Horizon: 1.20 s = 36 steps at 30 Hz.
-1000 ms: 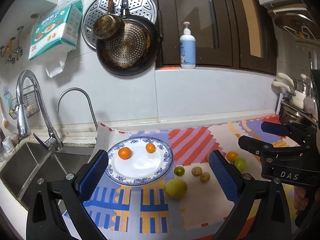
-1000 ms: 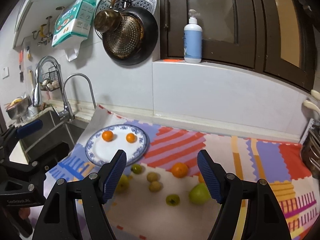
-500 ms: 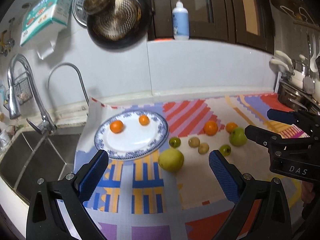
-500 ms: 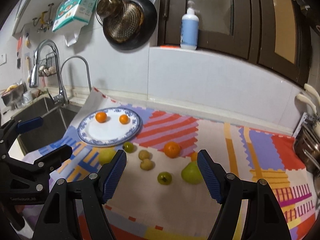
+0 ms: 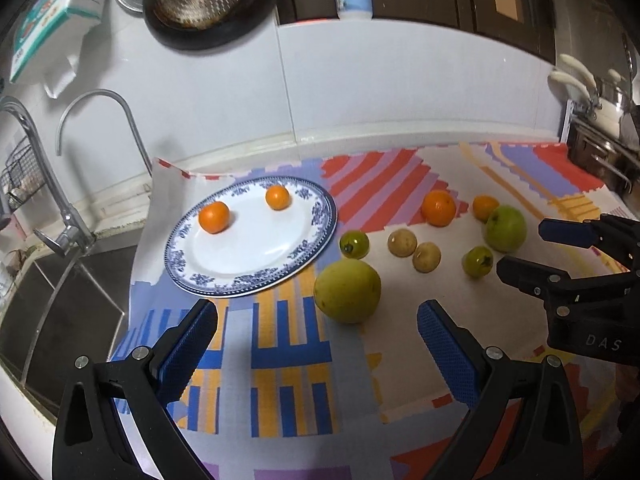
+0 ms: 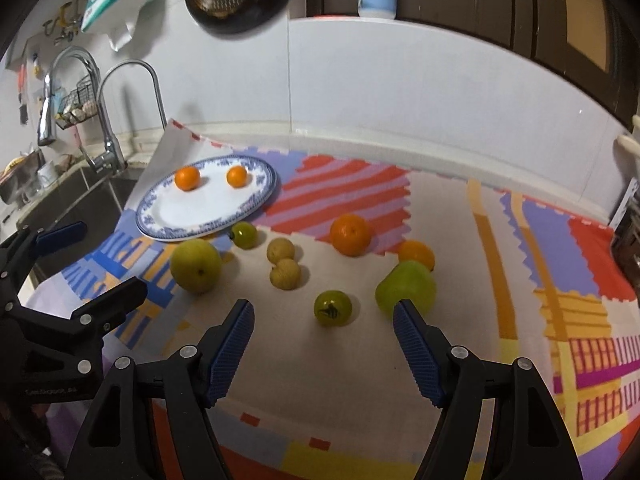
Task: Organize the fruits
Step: 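Move the right tool back to the green tomato and grasp it, then carry the green tomato with the right tool while the left tool carries the pear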
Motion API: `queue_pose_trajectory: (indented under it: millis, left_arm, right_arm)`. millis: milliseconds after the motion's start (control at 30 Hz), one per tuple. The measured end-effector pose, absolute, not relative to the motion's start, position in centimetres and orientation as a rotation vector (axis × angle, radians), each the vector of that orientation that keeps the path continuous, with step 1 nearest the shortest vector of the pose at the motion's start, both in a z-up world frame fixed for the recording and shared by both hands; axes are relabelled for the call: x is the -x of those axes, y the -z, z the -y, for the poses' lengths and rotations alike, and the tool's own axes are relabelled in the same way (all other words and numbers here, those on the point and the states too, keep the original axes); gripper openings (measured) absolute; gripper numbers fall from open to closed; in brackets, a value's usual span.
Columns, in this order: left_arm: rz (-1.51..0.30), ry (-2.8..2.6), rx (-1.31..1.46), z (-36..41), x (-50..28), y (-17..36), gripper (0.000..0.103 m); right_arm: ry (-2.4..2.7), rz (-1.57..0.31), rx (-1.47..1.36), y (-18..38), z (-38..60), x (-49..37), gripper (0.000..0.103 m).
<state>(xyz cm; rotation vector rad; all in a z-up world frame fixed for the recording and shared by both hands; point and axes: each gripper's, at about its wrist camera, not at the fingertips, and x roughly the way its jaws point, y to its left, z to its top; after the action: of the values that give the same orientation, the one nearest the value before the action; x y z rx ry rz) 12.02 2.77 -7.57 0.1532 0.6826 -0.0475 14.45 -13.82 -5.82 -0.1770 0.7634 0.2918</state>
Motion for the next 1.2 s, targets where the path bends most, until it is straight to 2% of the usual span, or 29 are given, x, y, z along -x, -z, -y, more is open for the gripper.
queue_pose_trajectory:
  millis: [267,467,567,633,833,967,1033,1200]
  left_arm:
    - [-0.724,0.062,-0.163,-2.6,-14.5,9.3,0.101]
    - [-0.755,0.08,-0.139,-2.8,-16.1,9.9,0.096]
    - [-0.771,0.103,-0.11,-2.8,-16.7,10.1,0.091]
    - [-0.781,0.113,-0.101,-2.7,-17.0,10.3,0.081]
    - [-0.804,0.137,-0.084,-2.4,-17.6,10.8,0.065]
    - [-0.823,0.148,-0.083,-2.4,-17.8,11.2,0.062]
    - [-0.834,0.151,-0.081,-2.5,-17.9,11.4,0.057]
    - [-0.836,0.164,-0.071,-2.5,-17.9,11.4,0.052]
  right_arm:
    - [-0.299,-0.838,0.156,8.3,14.0,-16.6,0.063]
    - [-0.314,-0.87,0.148,9.0,13.9,-17.9,0.054]
    - [-0.322,-0.872,0.152,9.1,13.6,-18.2,0.052]
    - [-0.326,-0.88,0.151,9.3,13.6,-18.4,0.049]
    - [-0.329,-0.898,0.15,9.8,13.8,-18.7,0.044]
    - [-0.323,-0.904,0.152,9.9,13.9,-18.9,0.041]
    - [-0.323,-0.907,0.156,10.0,13.8,-19.0,0.04]
    - [-0.33,-0.912,0.155,10.2,13.8,-19.1,0.032]
